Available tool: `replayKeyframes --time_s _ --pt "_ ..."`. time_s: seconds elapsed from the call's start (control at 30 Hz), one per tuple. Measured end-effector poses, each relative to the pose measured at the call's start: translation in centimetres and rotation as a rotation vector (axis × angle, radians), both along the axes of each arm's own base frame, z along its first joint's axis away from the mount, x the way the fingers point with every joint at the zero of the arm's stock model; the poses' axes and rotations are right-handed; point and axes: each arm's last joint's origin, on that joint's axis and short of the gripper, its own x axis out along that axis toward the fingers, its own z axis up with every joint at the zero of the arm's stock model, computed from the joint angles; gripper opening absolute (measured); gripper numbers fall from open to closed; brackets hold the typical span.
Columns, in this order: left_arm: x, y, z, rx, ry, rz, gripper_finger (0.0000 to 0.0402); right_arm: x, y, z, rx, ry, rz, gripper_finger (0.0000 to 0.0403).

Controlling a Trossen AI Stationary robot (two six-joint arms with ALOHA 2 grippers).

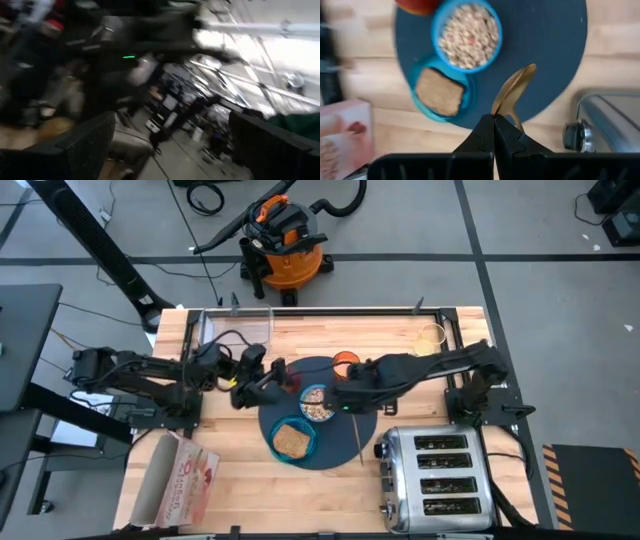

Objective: Arrange a breakfast setting
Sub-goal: Put the spoon from the cup on the right side of the bowl on the placemat

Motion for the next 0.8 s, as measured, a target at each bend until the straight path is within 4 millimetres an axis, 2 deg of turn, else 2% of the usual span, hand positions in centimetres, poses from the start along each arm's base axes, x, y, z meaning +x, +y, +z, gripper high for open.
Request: replayKeyframes --time_s 0.27,0.43,0.6,0.8 --pt "-2.5 -2.3 1.9 0.117 -0.017 -0.097 0.0396 3.4 -3.0 -4.4 0.107 0.152 -0.058 0.0000" --pt "-5.2 -2.7 2.5 0.187 0.062 -0.093 0.0396 5.0 -4.8 -7.4 0.158 0.248 -0.065 0.0000" --pt "-7.7 -2.7 2.8 0.223 0.113 -0.053 0.0396 5.6 -6.9 -10.4 0.185 0.400 -0.078 0.0000" --pt "-9.5 -2.7 3.3 0.235 0.099 -0.033 0.0396 6.5 -9.0 -11.8 0.181 0.376 -0.166 0.0001"
